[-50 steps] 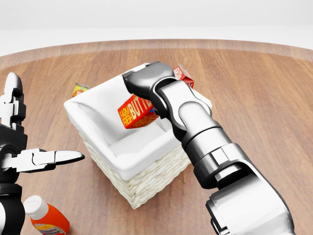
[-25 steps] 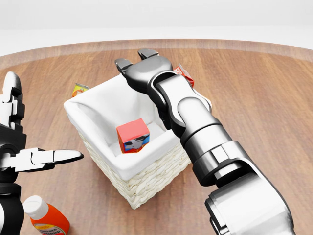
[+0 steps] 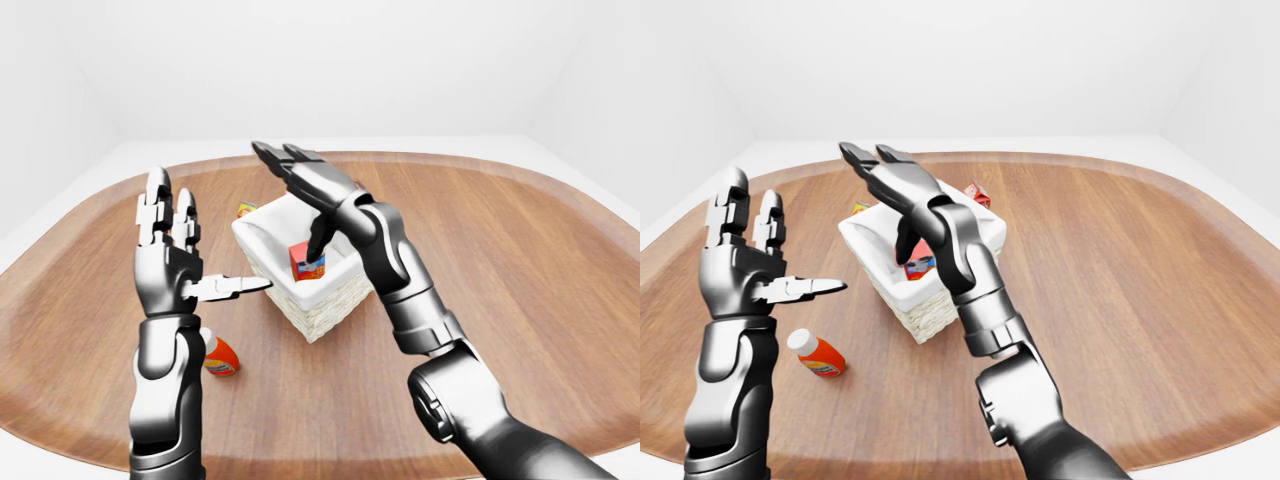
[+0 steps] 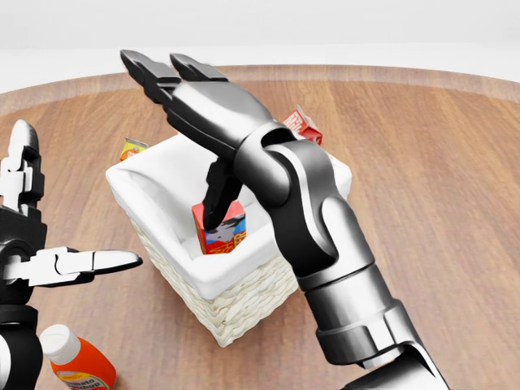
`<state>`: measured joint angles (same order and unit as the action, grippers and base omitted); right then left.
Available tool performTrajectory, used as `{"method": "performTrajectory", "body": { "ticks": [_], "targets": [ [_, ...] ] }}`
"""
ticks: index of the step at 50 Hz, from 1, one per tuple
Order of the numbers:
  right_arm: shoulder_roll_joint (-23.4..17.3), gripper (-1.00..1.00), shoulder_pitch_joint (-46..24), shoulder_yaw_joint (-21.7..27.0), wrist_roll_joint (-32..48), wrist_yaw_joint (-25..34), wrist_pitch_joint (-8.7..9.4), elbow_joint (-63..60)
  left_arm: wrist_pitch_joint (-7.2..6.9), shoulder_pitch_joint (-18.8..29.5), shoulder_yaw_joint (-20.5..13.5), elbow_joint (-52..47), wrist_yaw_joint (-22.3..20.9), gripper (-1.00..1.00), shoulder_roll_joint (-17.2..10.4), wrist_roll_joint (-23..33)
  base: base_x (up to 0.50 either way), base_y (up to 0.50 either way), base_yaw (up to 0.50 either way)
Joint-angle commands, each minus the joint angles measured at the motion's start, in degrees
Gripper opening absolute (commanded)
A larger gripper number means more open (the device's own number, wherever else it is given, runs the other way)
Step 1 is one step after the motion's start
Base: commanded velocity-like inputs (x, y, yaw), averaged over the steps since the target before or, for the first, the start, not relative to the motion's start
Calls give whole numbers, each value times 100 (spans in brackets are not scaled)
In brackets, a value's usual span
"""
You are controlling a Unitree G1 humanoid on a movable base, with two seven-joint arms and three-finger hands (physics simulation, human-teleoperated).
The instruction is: Pick up the butter and put it in the basket.
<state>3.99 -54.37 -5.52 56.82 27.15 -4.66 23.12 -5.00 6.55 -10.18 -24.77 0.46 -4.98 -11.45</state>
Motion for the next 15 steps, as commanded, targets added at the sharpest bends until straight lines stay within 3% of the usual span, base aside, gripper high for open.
{"method": "performTrajectory", "body": {
  "ticks": [1,2,3,5,6,15],
  "targets": [
    [513,100,1393,-161,-1852,-571,427,-2612,0,-22,82,-1,-23,100,31,118,0,0,0],
    [476,100,1399,-206,-1901,-611,472,-2637,0,-22,80,-2,-26,100,34,121,0,0,0],
    [594,100,1502,-177,-2045,-854,693,-2896,0,-25,84,-6,-30,100,36,130,0,0,0],
    [599,100,1609,-230,-2268,-1146,820,-3166,0,-25,86,-12,-36,100,40,143,0,0,0],
    [656,100,1754,-262,-2364,-1305,966,-3407,0,-25,95,-19,-36,100,45,153,0,0,0],
    [655,100,2429,-452,-2977,-2173,966,-4200,0,-35,116,-79,-49,100,61,190,0,0,0]
  ]
}}
